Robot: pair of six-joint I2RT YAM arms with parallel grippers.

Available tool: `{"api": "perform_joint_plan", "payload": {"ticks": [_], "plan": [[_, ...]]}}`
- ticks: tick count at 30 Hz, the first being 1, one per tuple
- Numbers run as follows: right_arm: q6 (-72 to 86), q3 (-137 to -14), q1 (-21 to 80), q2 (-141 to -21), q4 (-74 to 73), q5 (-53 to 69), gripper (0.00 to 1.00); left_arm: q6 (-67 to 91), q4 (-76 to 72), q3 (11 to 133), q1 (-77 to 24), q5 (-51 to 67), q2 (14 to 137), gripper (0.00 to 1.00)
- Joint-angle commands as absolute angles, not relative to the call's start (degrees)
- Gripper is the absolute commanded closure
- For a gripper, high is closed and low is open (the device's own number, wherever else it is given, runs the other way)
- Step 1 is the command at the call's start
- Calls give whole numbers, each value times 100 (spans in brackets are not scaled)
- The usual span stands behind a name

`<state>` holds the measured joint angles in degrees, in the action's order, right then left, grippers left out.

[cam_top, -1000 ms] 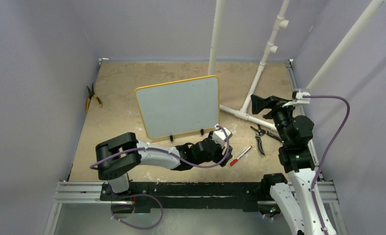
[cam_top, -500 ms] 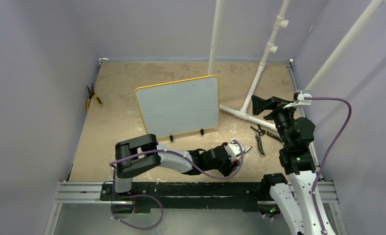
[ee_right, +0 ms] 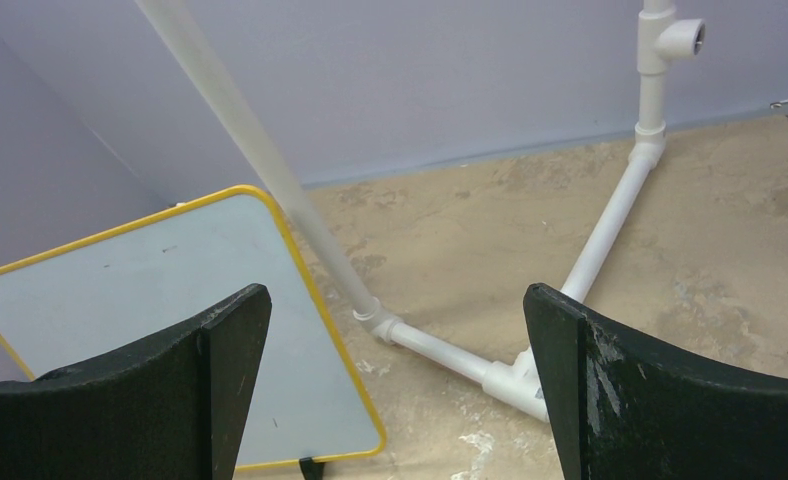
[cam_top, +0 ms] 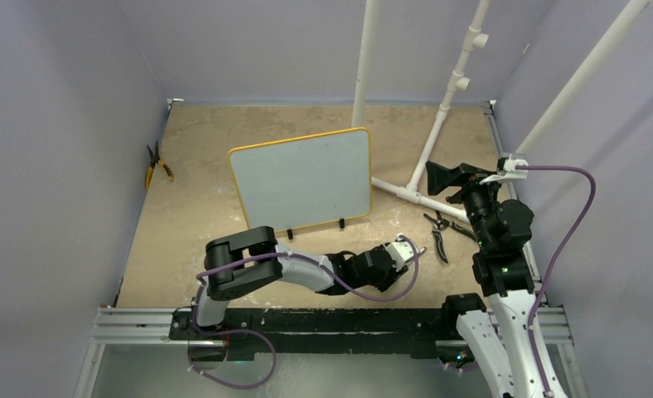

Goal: Write a sentence on the whiteboard
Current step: Pick up the whiteboard marker from the center of the board.

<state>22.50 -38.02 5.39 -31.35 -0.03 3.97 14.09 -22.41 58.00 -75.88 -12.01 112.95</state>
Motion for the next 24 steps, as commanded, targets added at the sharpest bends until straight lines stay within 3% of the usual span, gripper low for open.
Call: {"api": "perform_joint_plan", "payload": {"ticks": [1,3,10,17,24], "plan": [[2268,-4027,527,-3096,9,328,1,1340,-2000,5829,-7629,-1335,11373,93],[2257,-4039,525,-3095,9,359,1,1336,-2085,5626,-7627,-1381,11238,100],[2211,-4015,521,-3181,9,750,1,1294,-2383,4626,-7620,-1450,10024,100],[2501,-4031,523,-3711,-280,1943,1,1373,-701,4918,-7380,-1384,8462,100],[2677,-4350,512,-4718,-464,3696,1,984,1469,5805,-6387,-354,7408,100]]}}
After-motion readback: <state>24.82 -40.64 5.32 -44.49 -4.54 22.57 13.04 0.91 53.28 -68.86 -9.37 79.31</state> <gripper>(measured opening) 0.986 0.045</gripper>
